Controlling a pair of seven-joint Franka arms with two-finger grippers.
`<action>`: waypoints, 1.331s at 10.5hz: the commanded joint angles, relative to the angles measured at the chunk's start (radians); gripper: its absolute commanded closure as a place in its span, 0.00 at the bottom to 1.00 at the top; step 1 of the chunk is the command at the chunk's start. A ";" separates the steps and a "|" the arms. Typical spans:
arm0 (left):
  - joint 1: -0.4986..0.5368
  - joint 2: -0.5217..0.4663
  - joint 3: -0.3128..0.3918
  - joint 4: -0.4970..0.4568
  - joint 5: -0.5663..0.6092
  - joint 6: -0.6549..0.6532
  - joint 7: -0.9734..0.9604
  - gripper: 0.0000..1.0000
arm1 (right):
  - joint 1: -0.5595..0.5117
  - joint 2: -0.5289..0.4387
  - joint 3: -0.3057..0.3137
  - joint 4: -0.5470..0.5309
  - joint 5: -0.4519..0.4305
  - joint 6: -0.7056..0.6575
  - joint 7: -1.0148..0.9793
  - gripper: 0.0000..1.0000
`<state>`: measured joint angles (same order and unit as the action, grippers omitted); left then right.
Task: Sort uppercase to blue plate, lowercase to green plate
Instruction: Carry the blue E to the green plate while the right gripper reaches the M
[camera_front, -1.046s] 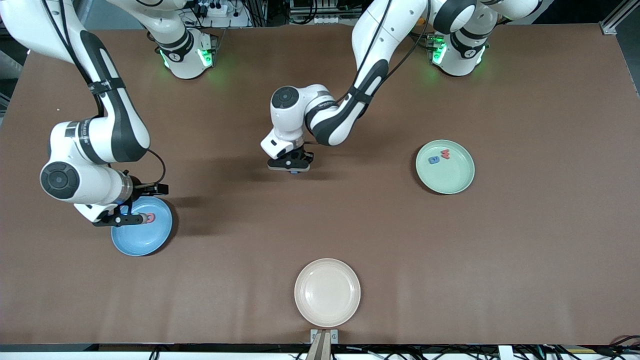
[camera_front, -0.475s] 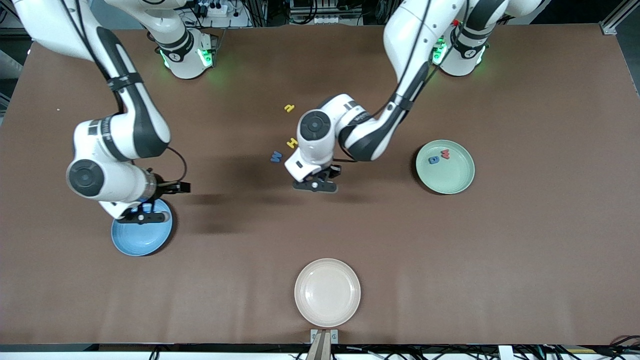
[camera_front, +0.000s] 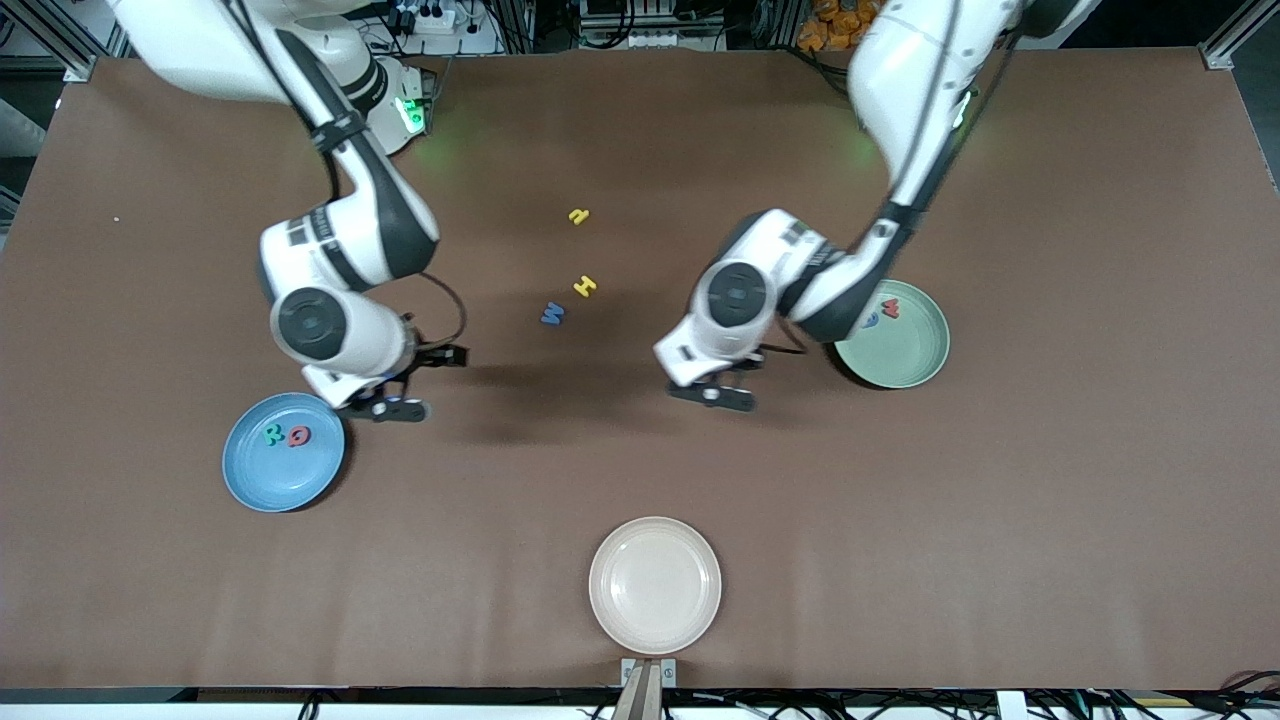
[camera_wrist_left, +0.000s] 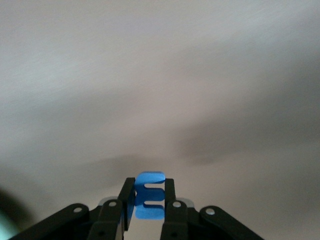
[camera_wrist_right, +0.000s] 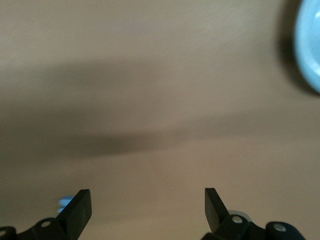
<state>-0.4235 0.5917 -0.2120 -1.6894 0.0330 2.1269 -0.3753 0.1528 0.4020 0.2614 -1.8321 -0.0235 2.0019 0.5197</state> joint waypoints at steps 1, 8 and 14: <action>0.153 -0.162 -0.066 -0.232 0.019 0.010 0.126 0.89 | 0.025 -0.025 0.050 -0.071 0.048 0.105 0.135 0.00; 0.402 -0.294 -0.069 -0.524 0.179 0.094 0.358 0.89 | 0.202 0.024 0.052 -0.292 0.037 0.541 0.382 0.00; 0.443 -0.282 -0.069 -0.567 0.223 0.219 0.358 0.37 | 0.221 0.035 0.052 -0.385 0.033 0.632 0.503 0.00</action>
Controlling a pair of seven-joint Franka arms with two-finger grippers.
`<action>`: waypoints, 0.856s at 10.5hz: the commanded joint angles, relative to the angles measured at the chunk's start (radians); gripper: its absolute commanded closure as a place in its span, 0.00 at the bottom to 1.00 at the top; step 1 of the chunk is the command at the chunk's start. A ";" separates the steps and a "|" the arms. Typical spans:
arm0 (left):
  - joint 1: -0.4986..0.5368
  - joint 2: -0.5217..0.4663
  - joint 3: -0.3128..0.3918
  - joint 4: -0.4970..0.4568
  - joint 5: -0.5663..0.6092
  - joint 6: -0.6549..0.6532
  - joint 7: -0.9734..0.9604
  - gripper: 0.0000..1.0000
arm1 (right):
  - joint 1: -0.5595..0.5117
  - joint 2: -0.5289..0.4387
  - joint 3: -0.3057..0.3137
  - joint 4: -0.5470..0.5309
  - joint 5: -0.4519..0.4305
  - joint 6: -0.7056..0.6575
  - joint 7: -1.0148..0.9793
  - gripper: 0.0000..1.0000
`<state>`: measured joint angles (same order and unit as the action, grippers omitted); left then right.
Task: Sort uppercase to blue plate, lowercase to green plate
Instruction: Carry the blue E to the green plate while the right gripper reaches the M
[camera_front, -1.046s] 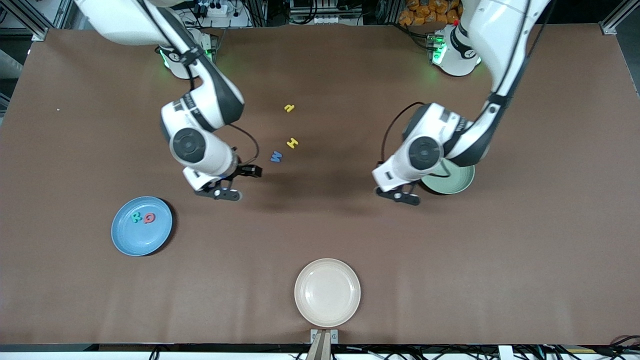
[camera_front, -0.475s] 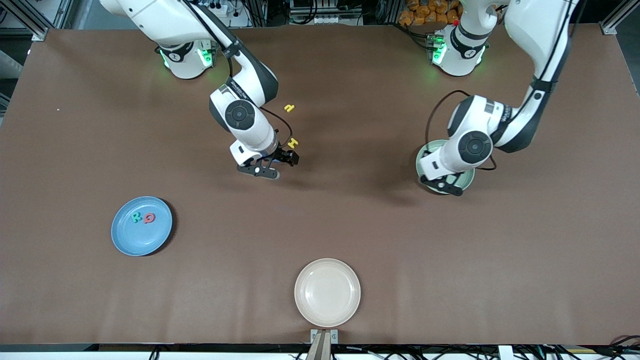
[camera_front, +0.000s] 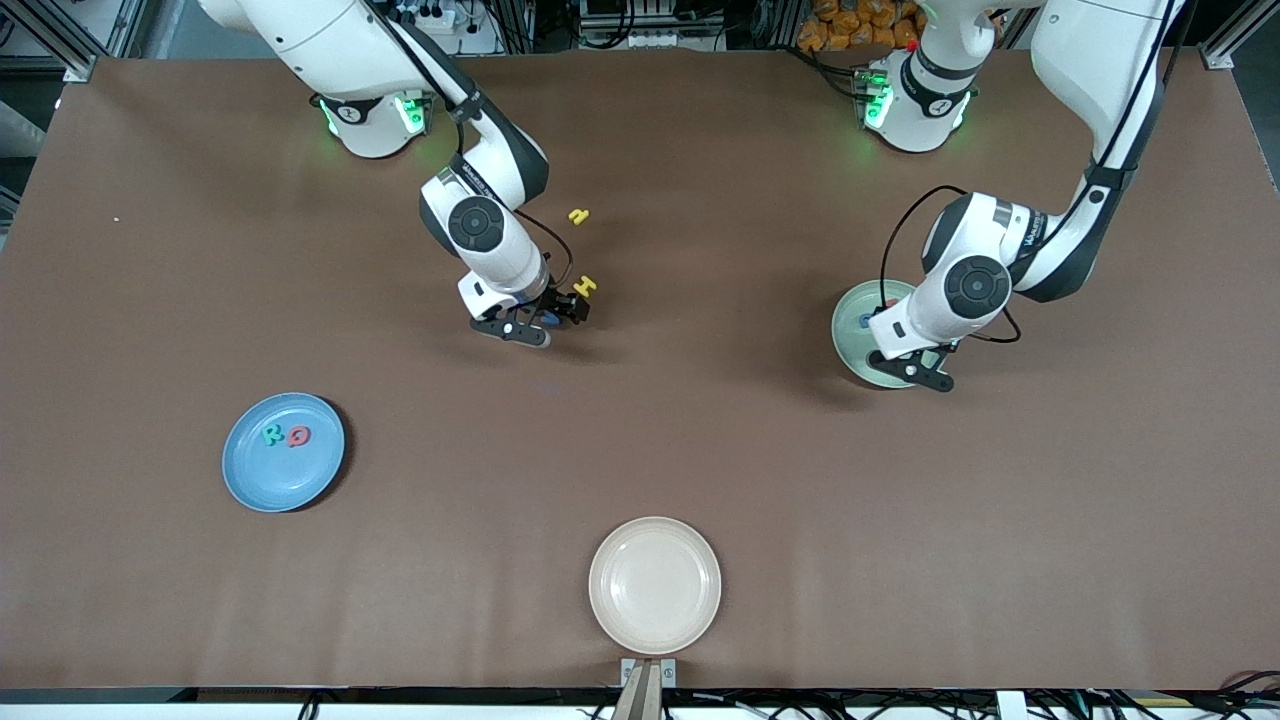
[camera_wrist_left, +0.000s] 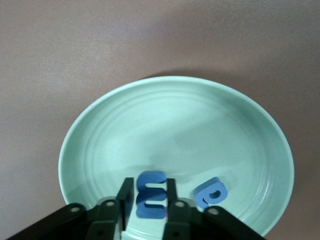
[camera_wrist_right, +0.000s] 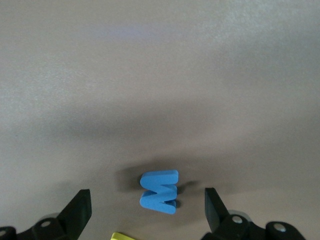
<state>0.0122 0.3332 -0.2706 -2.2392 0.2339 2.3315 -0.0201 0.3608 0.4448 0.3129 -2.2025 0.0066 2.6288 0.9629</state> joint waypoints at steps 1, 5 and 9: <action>0.009 -0.028 -0.010 -0.011 0.022 0.014 0.003 0.29 | 0.018 -0.006 0.000 -0.014 0.003 0.005 0.086 0.00; -0.006 -0.031 -0.044 0.064 -0.004 0.012 -0.084 0.23 | 0.040 0.012 -0.006 -0.014 -0.094 0.008 0.100 0.00; -0.058 -0.019 -0.103 0.168 -0.086 0.014 -0.280 0.23 | 0.043 0.020 -0.009 -0.013 -0.221 0.008 0.150 0.00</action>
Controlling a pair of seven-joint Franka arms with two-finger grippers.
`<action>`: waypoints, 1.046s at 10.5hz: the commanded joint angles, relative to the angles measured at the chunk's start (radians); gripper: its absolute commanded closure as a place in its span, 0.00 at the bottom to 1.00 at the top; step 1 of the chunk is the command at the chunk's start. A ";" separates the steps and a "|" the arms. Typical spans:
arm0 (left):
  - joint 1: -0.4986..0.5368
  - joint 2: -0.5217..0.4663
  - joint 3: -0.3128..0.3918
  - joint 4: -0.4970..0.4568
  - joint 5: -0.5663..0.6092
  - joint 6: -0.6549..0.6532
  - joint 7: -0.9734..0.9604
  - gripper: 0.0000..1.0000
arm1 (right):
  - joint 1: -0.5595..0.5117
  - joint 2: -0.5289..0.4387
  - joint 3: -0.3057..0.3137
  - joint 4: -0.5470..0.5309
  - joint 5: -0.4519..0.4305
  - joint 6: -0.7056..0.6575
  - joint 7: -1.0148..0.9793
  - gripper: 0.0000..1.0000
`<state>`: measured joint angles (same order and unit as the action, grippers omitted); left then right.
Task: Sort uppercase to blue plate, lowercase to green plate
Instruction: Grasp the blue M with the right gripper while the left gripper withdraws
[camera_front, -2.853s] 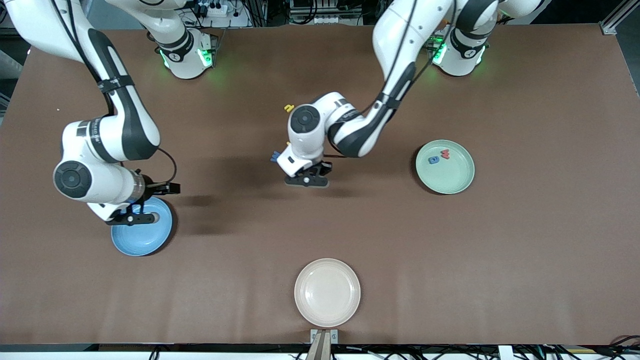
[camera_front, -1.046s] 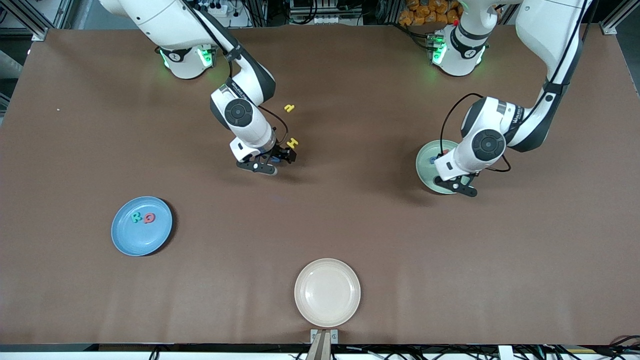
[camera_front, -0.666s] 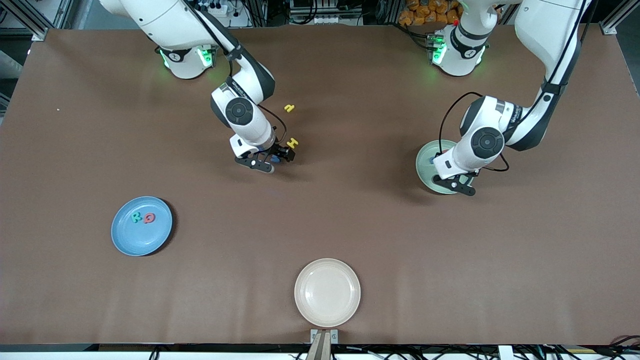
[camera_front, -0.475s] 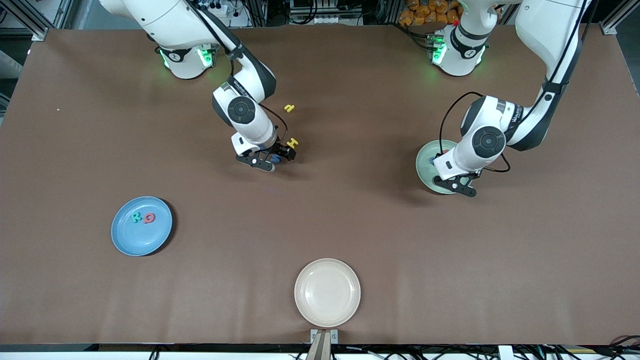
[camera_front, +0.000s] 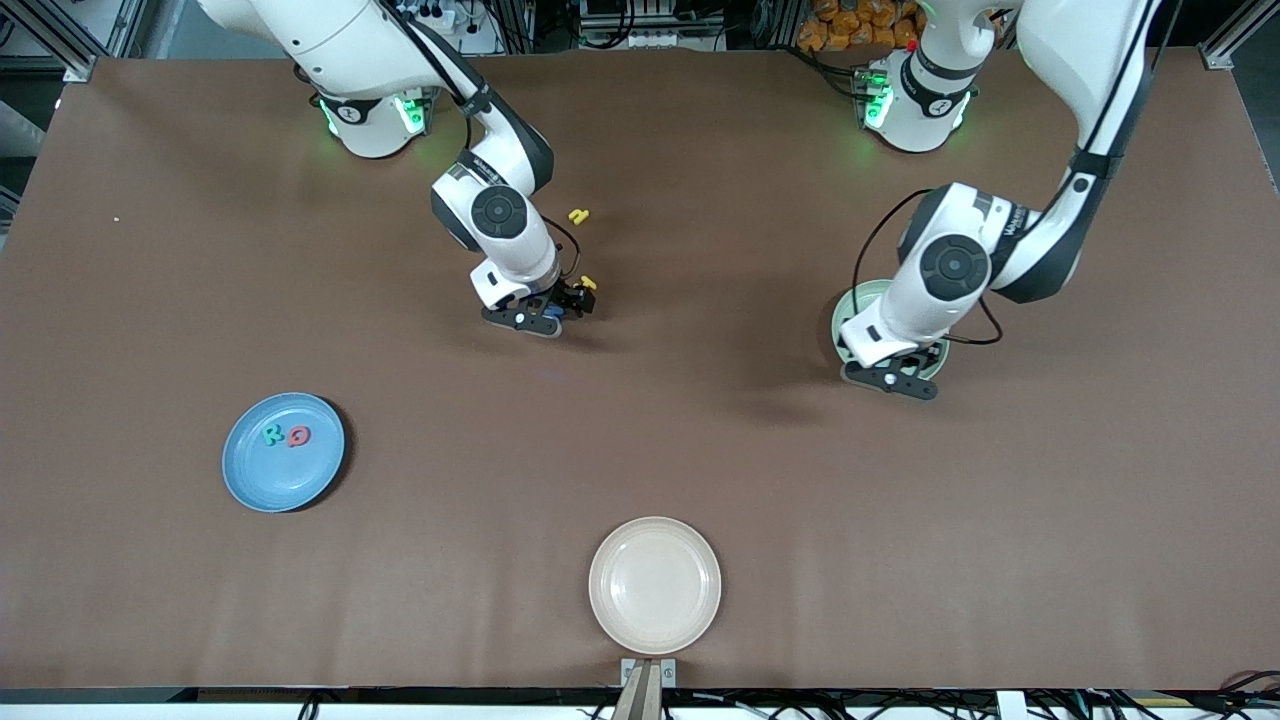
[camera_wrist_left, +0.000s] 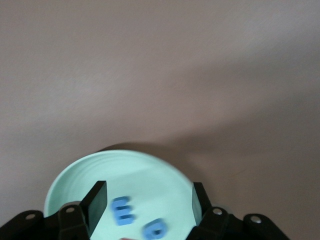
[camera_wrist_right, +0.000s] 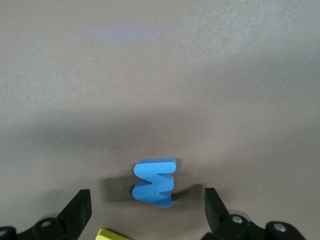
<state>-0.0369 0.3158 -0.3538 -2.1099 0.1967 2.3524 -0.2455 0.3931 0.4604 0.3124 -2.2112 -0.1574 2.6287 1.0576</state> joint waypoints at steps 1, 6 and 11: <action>-0.027 0.008 -0.025 0.060 -0.072 -0.007 -0.092 0.23 | 0.010 0.014 -0.018 -0.002 -0.088 0.011 0.083 0.00; -0.107 0.065 -0.025 0.119 -0.071 -0.007 -0.218 0.23 | 0.010 0.026 -0.024 0.007 -0.096 0.014 0.110 0.00; -0.138 0.137 -0.025 0.168 -0.065 -0.007 -0.221 0.12 | 0.010 0.021 -0.022 0.008 -0.096 0.016 0.113 1.00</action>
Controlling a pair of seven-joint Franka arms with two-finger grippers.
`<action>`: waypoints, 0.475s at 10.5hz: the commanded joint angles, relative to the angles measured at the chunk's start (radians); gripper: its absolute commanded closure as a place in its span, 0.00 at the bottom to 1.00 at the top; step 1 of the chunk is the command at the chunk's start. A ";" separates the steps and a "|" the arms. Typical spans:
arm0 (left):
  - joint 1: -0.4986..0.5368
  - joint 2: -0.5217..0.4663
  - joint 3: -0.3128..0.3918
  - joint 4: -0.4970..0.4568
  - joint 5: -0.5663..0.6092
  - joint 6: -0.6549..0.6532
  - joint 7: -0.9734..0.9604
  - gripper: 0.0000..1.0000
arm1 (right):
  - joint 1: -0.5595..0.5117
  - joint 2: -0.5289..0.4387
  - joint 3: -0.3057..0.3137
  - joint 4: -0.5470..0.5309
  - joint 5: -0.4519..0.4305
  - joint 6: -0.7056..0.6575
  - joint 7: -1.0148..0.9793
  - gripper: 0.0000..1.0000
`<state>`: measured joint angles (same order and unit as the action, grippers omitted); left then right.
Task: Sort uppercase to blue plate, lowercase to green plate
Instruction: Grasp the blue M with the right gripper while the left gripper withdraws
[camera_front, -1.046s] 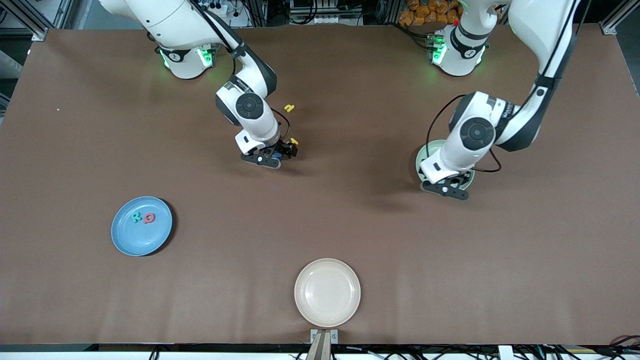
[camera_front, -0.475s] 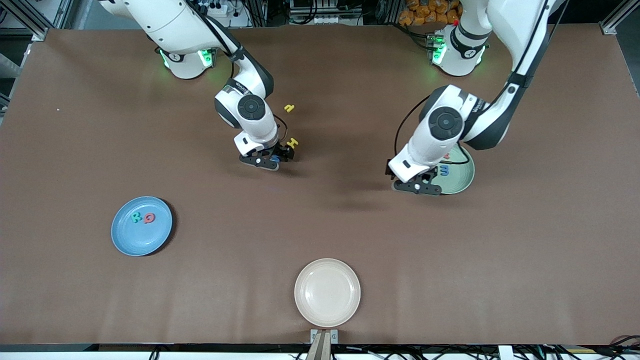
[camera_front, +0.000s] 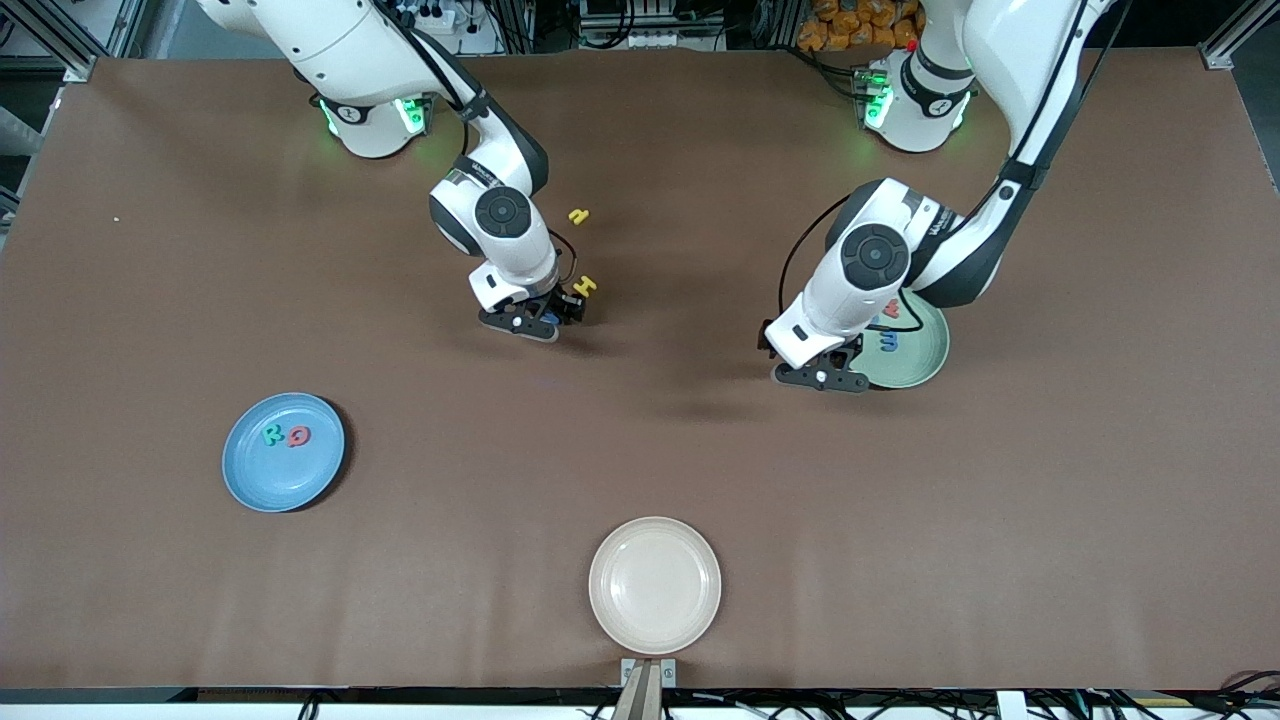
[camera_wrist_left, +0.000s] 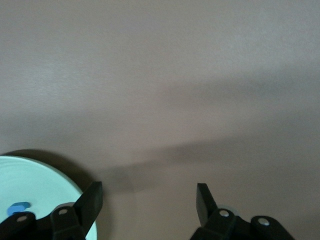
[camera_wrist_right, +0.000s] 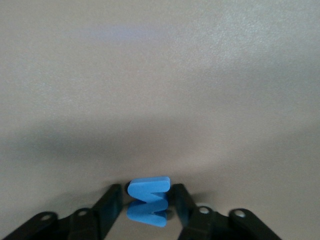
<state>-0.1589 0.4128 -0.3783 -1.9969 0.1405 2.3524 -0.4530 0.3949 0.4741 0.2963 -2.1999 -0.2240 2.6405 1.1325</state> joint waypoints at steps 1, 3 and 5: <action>-0.016 0.040 -0.001 0.058 -0.010 -0.007 -0.019 0.12 | 0.009 0.003 -0.006 -0.001 -0.029 0.004 0.038 1.00; -0.049 0.056 0.001 0.085 -0.009 -0.007 -0.042 0.12 | 0.001 -0.012 -0.008 0.008 -0.029 0.003 0.036 1.00; -0.099 0.101 0.007 0.134 -0.009 -0.007 -0.081 0.12 | -0.017 -0.050 -0.008 0.015 -0.031 0.003 0.032 1.00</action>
<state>-0.2169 0.4702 -0.3781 -1.9176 0.1405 2.3525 -0.4924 0.3916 0.4648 0.2877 -2.1852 -0.2246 2.6482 1.1346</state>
